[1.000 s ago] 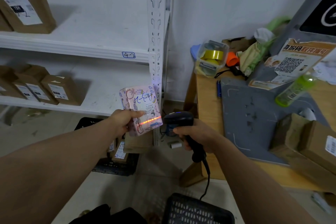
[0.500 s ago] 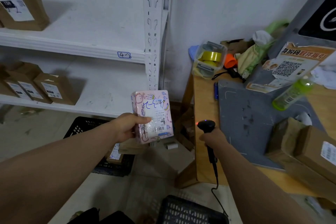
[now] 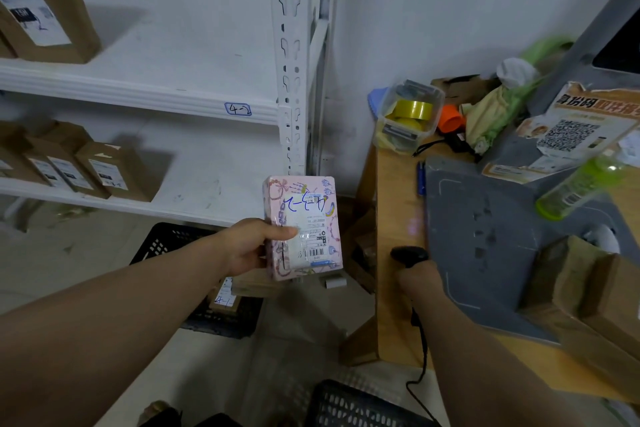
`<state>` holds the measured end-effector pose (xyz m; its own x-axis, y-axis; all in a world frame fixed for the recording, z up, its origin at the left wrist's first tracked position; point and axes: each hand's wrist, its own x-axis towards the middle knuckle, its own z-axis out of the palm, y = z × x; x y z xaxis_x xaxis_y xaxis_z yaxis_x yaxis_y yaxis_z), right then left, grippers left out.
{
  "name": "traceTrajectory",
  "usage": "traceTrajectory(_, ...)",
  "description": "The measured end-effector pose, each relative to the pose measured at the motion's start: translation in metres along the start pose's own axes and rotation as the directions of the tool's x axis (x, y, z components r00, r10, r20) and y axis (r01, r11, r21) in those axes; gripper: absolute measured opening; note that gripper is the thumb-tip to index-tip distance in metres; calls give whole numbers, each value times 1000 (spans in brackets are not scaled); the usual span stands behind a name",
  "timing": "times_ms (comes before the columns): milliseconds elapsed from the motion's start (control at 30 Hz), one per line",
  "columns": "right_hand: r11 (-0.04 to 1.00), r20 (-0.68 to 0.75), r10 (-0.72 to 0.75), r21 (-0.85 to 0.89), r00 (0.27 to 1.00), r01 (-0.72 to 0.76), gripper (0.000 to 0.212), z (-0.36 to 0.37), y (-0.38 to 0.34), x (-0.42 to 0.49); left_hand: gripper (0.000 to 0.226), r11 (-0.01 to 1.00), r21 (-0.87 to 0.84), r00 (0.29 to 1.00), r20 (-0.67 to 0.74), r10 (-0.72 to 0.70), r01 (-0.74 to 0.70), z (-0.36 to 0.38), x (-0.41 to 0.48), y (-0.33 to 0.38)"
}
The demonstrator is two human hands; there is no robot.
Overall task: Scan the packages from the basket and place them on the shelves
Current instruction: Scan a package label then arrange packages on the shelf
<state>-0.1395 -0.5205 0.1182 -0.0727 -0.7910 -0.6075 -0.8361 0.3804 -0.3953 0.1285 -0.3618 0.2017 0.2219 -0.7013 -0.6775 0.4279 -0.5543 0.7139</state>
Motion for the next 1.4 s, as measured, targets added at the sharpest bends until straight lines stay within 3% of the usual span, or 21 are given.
traceTrajectory(200, 999, -81, 37, 7, 996, -37, 67, -9, -7, -19, 38, 1000, -2, 1000, 8, -4, 4, -1, -2, -3)
traceTrajectory(333, 957, -256, -220, -241, 941, 159, 57, -12, -20, -43, 37, 1000, -21, 1000, -4, 3, -3, -10, -7, -6)
traceTrajectory(400, 923, -252, -355, -248, 900, 294, 56, -12, -33, -55, 26, 999, -53, 1000, -19, 8, -9, -15, -11, -6)
traceTrajectory(500, 919, -47, -391, 35, 919, 393, 33, 0, -63, -74, 27, 992, -123, 999, -47, 7, -13, -31, -16, -5)
traceTrajectory(567, 916, 197, -328, 304, 924, 260, 29, 17, -85, -100, 28, 985, -175, 998, -58, 7, -17, -46, -21, -5)
traceTrajectory(667, 900, 477, -291, 431, 829, 68, 46, 47, -114, -137, 23, 969, -241, 997, -72, 31, -48, -74, -34, -1)
traceTrajectory(733, 880, 611, -342, 474, 714, 15, 56, 70, -133, -159, 21, 960, -270, 994, -94, 51, -75, -97, -47, 2)
traceTrajectory(800, 883, 651, -359, 469, 669, 17, 39, 97, -156, -178, 20, 946, -309, 991, -119, 65, -99, -125, -61, 6)
traceTrajectory(900, 885, 604, -365, 461, 709, 64, 31, 141, -196, -212, 19, 913, -392, 987, -150, 59, -114, -176, -81, 9)
traceTrajectory(1033, 880, 638, -387, 472, 665, 60, 27, 192, -239, -258, 27, 866, -485, 988, -144, 57, -121, -247, -97, 10)
traceTrajectory(1100, 885, 624, -399, 453, 672, 105, 21, 215, -254, -270, 22, 901, -427, 990, -137, 16, -74, -275, -102, 7)
traceTrajectory(1167, 890, 551, -413, 413, 725, 194, 22, 243, -270, -279, 22, 964, -263, 987, -144, -73, 33, -308, -104, -2)
traceTrajectory(1233, 880, 417, -435, 383, 798, 279, 44, 267, -286, -278, 22, 982, -150, 966, -212, -149, 119, -339, -103, -10)
traceTrajectory(1300, 893, 313, -440, 250, 842, 373, 62, 284, -301, -273, 18, 974, -175, 946, -265, -186, 142, -364, -104, -16)
traceTrajectory(1400, 868, 234, -464, -75, 855, 492, 65, 299, -326, -261, 15, 962, -229, 924, -313, -220, 151, -394, -101, -19)
